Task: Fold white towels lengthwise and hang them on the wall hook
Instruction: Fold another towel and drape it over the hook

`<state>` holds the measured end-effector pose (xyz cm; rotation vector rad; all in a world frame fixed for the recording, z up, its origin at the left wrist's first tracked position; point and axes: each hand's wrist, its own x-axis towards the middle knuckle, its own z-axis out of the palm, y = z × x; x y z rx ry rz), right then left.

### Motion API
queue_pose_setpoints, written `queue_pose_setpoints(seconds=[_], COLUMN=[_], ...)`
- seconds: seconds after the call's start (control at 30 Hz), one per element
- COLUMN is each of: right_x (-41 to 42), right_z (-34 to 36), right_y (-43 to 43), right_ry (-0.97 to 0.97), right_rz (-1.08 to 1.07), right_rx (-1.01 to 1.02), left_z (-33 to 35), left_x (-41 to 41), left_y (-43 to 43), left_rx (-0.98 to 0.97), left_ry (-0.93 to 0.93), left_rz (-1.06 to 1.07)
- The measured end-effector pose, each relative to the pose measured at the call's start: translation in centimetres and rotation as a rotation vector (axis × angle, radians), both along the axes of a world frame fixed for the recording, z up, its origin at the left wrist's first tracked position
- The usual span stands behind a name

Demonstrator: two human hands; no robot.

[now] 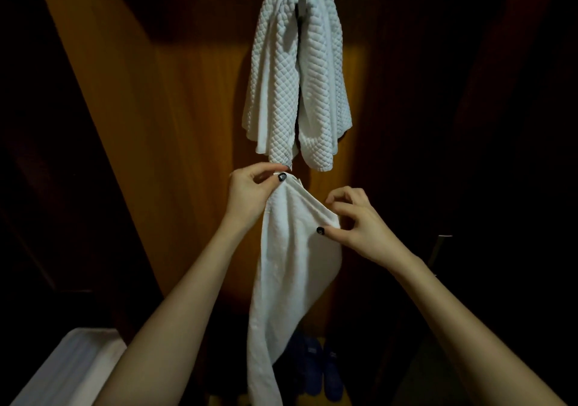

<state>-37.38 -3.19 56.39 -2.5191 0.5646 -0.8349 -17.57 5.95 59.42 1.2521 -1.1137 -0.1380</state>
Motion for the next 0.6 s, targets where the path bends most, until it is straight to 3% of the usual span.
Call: queue_pose_setpoints(seconds=[0.2,0.3,0.6], right_x=[-1.3,-2.1,-2.6], right_z=[0.3,0.7,1.4], right_y=[-0.2,0.1,0.8], right_ry=[0.074,-0.008,-0.313], right_rz=[-0.068,-0.048,-0.207], right_rx=[0.029,0.130,0.052], left_z=[0.1,0.2,0.4], left_x=[2.8,4.1,5.0], left_y=[0.9,1.8,2.8], left_rx=[-0.060,-0.072,-0.076], left_ry=[0.049,0.042,-0.083], left_rz=[0.089,0.124,0.173])
